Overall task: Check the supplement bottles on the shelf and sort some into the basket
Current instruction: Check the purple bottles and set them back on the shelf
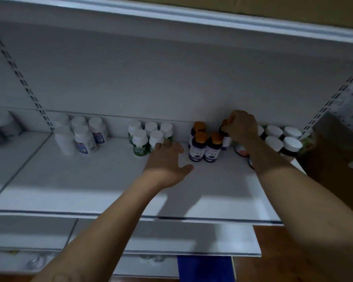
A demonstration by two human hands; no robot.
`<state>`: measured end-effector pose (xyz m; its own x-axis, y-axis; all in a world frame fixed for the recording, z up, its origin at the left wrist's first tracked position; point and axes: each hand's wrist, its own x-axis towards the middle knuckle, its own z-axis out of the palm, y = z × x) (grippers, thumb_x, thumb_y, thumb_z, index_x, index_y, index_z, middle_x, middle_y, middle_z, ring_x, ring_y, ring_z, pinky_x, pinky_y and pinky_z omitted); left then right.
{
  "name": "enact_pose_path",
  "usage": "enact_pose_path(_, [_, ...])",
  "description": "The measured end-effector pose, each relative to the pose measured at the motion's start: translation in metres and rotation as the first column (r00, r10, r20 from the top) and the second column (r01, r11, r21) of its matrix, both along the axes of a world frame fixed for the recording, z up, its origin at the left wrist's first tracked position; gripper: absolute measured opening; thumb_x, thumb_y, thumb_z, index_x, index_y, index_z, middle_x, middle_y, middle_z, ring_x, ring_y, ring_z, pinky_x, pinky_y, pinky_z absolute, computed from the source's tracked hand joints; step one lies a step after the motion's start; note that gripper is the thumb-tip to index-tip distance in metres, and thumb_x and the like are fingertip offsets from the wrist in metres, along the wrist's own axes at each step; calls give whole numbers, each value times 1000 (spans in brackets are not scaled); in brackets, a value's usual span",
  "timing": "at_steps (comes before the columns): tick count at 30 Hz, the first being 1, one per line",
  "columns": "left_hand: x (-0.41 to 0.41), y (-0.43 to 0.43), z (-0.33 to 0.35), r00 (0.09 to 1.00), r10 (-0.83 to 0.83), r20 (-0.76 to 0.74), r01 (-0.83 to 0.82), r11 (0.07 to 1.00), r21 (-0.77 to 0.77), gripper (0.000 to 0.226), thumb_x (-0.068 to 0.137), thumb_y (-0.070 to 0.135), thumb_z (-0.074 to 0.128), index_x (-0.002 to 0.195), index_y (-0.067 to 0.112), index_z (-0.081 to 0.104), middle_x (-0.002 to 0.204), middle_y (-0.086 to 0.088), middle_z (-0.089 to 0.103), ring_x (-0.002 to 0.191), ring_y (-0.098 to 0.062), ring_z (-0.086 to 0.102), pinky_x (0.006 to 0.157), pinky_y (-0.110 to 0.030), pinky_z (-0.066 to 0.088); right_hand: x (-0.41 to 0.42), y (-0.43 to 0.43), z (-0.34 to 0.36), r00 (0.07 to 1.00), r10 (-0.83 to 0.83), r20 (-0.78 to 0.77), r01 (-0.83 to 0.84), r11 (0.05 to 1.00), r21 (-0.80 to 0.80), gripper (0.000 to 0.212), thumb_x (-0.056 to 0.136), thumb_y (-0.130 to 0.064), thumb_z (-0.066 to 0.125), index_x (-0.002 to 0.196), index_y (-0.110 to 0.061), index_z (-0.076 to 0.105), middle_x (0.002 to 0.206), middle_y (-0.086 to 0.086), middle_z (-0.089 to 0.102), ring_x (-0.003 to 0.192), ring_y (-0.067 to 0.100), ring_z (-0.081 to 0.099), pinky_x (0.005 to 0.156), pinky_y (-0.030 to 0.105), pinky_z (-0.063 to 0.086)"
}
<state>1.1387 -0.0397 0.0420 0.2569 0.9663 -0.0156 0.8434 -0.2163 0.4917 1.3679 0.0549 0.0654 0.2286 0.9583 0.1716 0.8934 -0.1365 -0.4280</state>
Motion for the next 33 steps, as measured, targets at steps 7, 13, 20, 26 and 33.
enact_pose_path(7, [2, 3, -6, 999, 47, -5, -47, 999, -7, 50, 88, 43, 64, 131, 24, 48, 133, -3, 45, 126, -23, 36, 102, -36, 36, -8, 28, -18, 965, -6, -262, -41, 984, -174, 35, 75, -27, 79, 62, -17, 48, 68, -1, 52, 73, 19, 54, 57, 27, 40])
enact_pose_path(13, [2, 7, -11, 996, 80, -33, -80, 997, -4, 51, 88, 44, 65, 132, 23, 48, 133, -2, 46, 126, -22, 37, 103, -33, 34, -9, 36, -18, 981, 70, -181, -114, 963, -244, 38, 87, -30, 63, 60, -11, 45, 62, 5, 46, 60, 19, 47, 51, 27, 30])
enact_pose_path(20, [0, 14, -14, 993, 113, -23, -114, 993, -25, 55, 89, 39, 64, 137, 22, 44, 135, -1, 50, 128, -22, 42, 105, -37, 37, -33, 35, 0, 927, 271, 260, -265, 963, -56, 33, 91, -41, 57, 83, -9, 58, 81, 6, 56, 78, 24, 55, 64, 31, 41])
enact_pose_path(26, [-5, 11, -11, 990, 144, 6, -144, 990, -15, 54, 89, 41, 63, 137, 23, 45, 133, -2, 51, 125, -22, 45, 104, -36, 38, -65, 46, -11, 885, 317, 341, -241, 938, -248, 41, 84, -48, 66, 76, -11, 49, 80, 6, 53, 77, 24, 53, 66, 32, 42])
enact_pose_path(33, [-31, 3, -4, 991, 134, -31, -135, 991, -23, 52, 91, 45, 60, 137, 27, 45, 135, 1, 51, 125, -22, 46, 102, -34, 38, -77, 37, -13, 970, 227, 83, -229, 973, 11, 31, 84, -27, 64, 62, -12, 47, 61, 3, 46, 59, 19, 48, 46, 25, 28])
